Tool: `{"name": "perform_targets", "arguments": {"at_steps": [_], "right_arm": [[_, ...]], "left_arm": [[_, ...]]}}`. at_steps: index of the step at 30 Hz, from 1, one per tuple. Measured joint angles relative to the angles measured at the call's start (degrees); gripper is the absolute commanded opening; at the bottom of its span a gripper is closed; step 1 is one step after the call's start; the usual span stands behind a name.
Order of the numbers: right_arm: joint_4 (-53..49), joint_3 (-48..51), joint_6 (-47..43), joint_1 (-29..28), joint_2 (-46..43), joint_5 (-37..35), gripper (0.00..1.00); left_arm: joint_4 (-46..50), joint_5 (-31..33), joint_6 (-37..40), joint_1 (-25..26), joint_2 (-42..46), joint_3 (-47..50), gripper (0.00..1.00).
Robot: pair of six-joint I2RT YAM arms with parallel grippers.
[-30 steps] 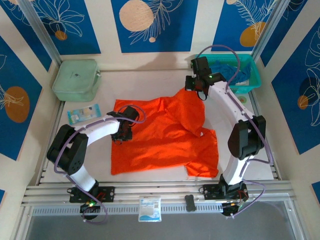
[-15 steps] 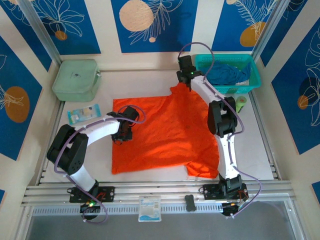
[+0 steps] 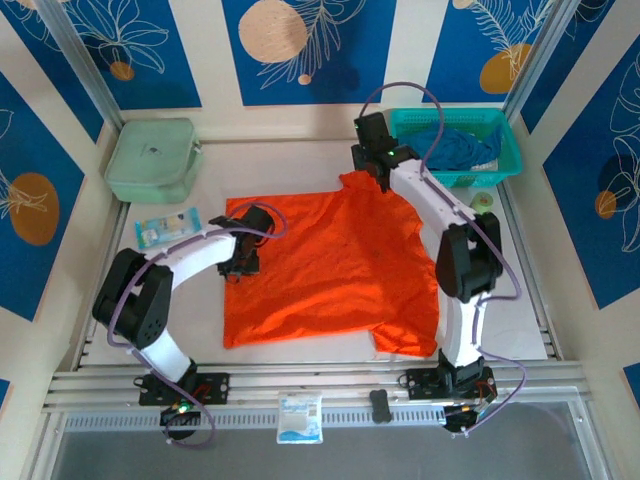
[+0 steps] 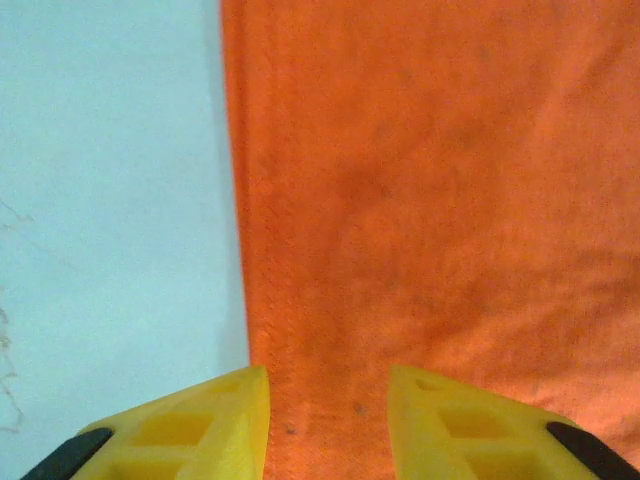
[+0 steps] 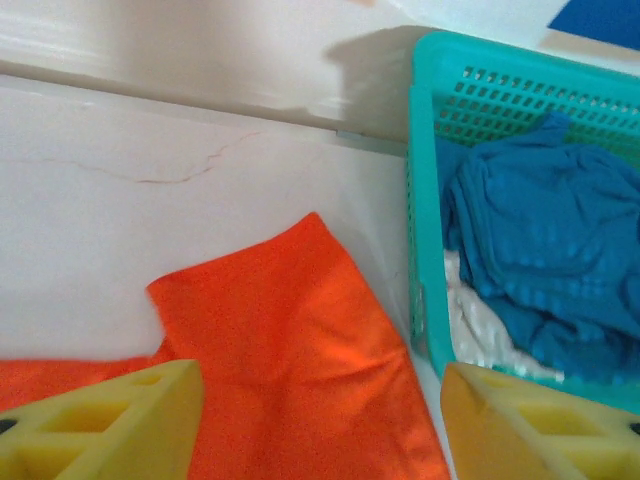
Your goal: Fold and stack the t-shirts
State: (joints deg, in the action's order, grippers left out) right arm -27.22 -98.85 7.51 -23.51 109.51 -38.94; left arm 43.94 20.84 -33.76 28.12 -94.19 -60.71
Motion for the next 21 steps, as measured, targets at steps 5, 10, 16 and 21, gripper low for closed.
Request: {"name": "perform_targets", "arguments": {"at_steps": [5,10,16,21], "right_arm": [[-4.24,12.94,8.98,-1.14,-11.28,2.43,0.6],[-8.7,25.94,17.79,-1.29,-18.49,6.23,0.58],[-12.24,38.73,27.26,-1.07,-24.3,12.5,0.52],[-12.87,45.42,32.54,1.7,-26.56,17.42,0.46]], "left_arm": [[0.22,-0.02,2.03,-3.72,-0.87,-6.12,0.38],[-0.35,-1.36,4.33,-5.62,-4.79,-14.56,0.38],[-1.6,-4.46,6.1,-6.58,-14.56,-23.82,0.3],[-1.33,-5.95,6.95,-7.65,-25.14,-29.42,0.27]]}}
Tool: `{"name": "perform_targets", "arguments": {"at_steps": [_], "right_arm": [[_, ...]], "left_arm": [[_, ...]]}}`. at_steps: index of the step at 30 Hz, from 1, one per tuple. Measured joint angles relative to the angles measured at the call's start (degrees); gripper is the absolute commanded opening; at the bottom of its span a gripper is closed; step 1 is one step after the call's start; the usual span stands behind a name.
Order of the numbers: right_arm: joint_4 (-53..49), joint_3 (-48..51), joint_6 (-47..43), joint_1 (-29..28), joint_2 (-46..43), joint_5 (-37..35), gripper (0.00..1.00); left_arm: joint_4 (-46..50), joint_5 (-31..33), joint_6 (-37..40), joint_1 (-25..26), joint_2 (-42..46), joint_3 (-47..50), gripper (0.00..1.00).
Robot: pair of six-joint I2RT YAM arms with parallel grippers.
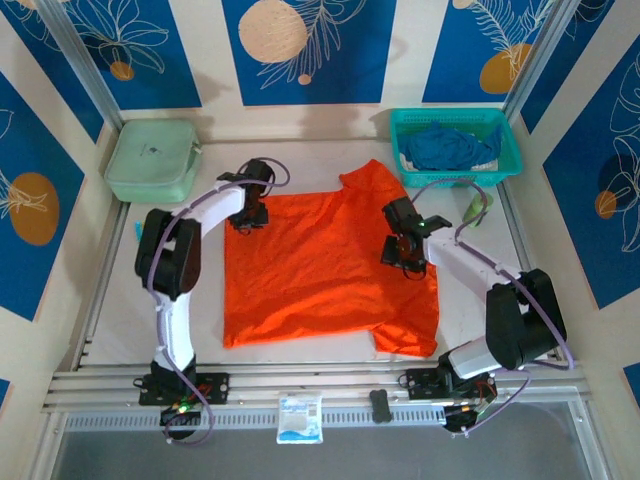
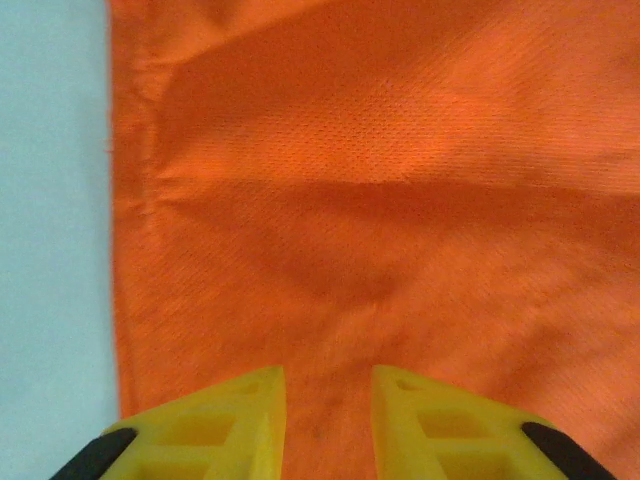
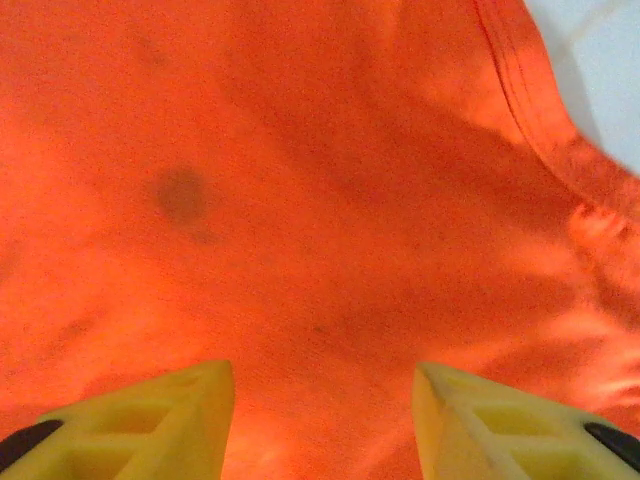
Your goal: Fold and stack the t-shirts
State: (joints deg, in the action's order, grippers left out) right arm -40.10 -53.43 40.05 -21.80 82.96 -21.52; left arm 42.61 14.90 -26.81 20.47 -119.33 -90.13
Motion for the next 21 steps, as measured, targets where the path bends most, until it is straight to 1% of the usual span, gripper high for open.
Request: {"name": "perform_targets", "arguments": {"at_steps": [3,6,9,14,21], "right_arm": [[0.42,2.58,1.81,3.56,0.0,2.51,0.4],[1.29,4.07,2.99,6.84,0.46,5.03,0.35],[2.75,4.76,4.17,8.72,2.16,7.41,0.33],[5.38,6.12,6.58,8.13,5.22,10.91,0.31],[6.23,6.29,10.78,2.95,6.1,11.04,0.31]], "left_arm": [[0.9,-0.7,-0.07,-0.66,-4.28,-2.58,0.26],[0.92,-1.4,-0.15,-1.42,-4.68,-4.24,0.26],[1.33,-1.73,-0.26,-2.45,-5.46,-5.01,0.27],[2.23,-2.03,-0.04,-5.01,-7.08,-7.78,0.26],[3.43,-1.99,0.42,-8.15,-8.04,-9.62,0.27]]}}
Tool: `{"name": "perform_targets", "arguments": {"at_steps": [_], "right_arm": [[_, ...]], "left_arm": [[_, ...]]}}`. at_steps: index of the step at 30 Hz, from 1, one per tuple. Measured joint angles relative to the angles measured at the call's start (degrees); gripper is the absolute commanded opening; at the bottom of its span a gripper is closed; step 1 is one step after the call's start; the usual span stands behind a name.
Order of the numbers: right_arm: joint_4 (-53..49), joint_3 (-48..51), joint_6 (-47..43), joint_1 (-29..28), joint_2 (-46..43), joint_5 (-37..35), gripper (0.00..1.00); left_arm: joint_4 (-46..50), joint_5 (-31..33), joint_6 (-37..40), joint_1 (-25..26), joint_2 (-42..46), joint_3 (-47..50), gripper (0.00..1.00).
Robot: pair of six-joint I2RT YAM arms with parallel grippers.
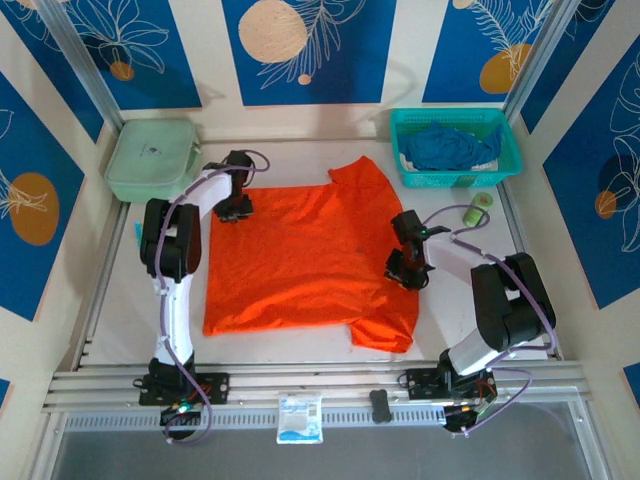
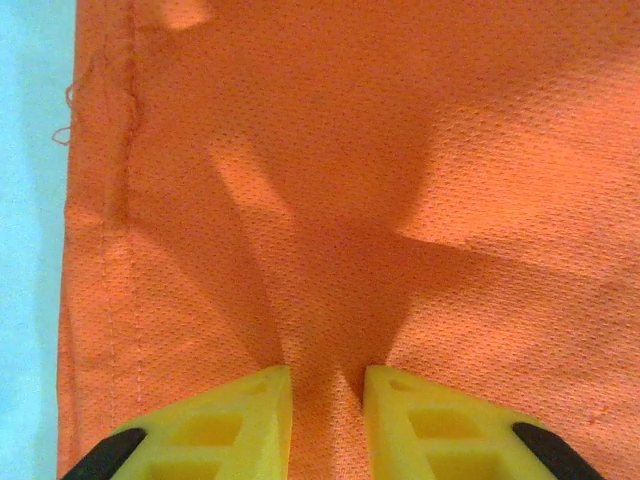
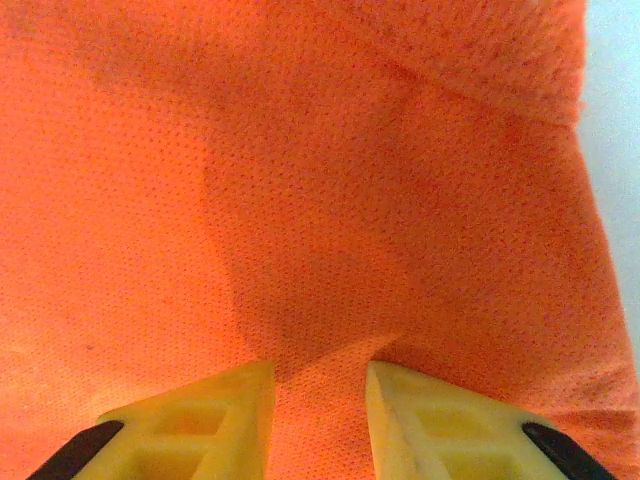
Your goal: Fold and stack the t-shirts
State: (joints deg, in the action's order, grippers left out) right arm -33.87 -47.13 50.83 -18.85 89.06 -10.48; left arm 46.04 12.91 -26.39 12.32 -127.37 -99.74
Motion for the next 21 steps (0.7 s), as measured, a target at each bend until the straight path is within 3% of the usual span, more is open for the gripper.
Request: {"name": "perform_targets", "arguments": {"at_steps": [5,14,21], "right_arm": [[-0.37,0.02,2.03,-1.7,-0.15,-0.74,0.32],[-8.0,-1.55,1.11,-0.98,-7.04,-3.52,0.48],[-11.82,-0.28,0.39,-0.7,-15.23,-4.09,0.41]], "left_arm": [[-0.31,-0.37,0.61,-0.42,0.37,0.72,0.38],[1.03,-2.71,1.11,1.4,11.52,9.49,0.65],[0.83,-2.99,0.55,4.79,25.49,16.79,0.64]]}}
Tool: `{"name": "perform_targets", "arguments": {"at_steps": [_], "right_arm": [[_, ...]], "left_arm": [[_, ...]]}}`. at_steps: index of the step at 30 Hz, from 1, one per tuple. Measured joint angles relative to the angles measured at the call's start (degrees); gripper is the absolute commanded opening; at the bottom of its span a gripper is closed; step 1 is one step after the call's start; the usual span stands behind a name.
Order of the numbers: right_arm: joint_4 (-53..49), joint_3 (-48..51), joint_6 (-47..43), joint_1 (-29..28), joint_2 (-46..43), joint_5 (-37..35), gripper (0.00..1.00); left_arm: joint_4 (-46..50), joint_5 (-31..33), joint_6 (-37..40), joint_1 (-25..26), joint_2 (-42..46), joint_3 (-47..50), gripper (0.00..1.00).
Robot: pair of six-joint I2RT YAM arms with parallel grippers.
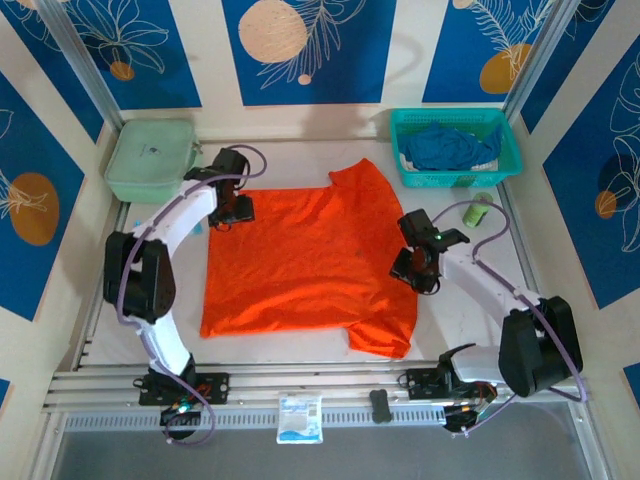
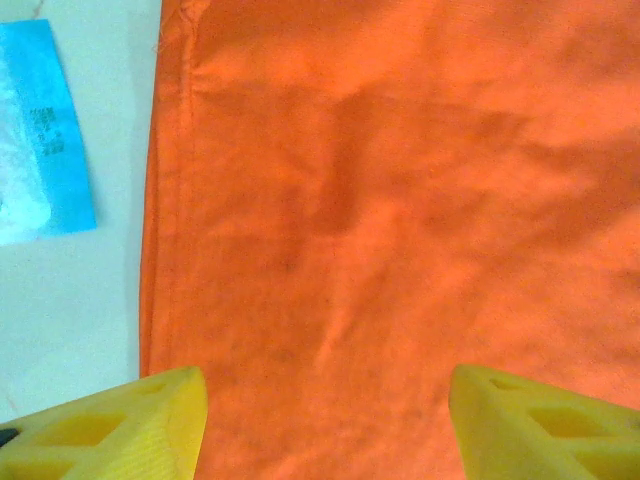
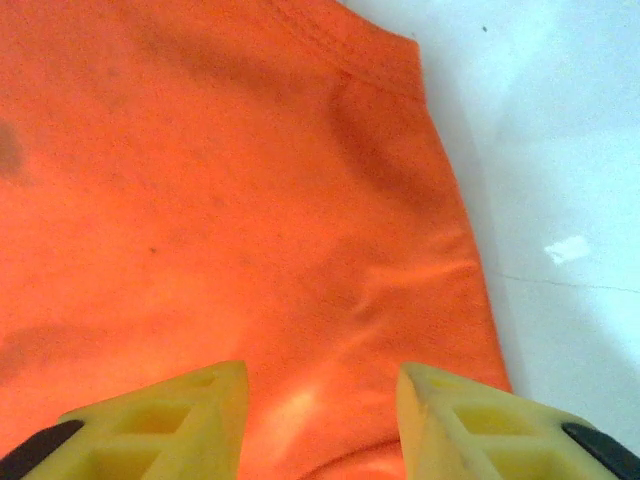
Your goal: Fold and stack the t-shirts
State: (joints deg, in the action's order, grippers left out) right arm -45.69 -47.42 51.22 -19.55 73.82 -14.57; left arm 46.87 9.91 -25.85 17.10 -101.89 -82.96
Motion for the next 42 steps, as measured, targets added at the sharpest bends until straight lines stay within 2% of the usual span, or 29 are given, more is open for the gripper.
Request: {"name": "perform_targets", "arguments": {"at_steps": [6,16,18,23,36,42], "right_arm": [[-0.04,0.17,-3.89,6.19,3.1,0.42,0.43],[1.75,-6.51,-9.16,6.56,17.57,0.11,0.42],[1.77,-6.62,-9.86,6.56,20.26,-0.17,0.38],[-0.02,-10.49,-11.98,6.58,24.52,-1.73,0.23],[-3.45,-20.06,-17.22,9.11,31.98,-8.44,0.24],[-3.87,-21.77,-18.43,9.7,33.4,-9.55,0.25]], "left_arm": [[-2.32,-1.01,-2.27,0.44,1.53,11.61,0.64],[-6.47,-2.89,-5.51,1.86,3.85,23.98,0.63],[-7.98,-3.3,-6.32,2.91,4.13,26.12,0.62],[-10.51,-3.48,-7.82,5.11,5.05,27.47,0.62],[-13.44,-2.6,-13.84,15.89,5.07,28.17,0.62],[-9.14,-2.16,-15.85,16.83,7.48,29.59,0.74]]}}
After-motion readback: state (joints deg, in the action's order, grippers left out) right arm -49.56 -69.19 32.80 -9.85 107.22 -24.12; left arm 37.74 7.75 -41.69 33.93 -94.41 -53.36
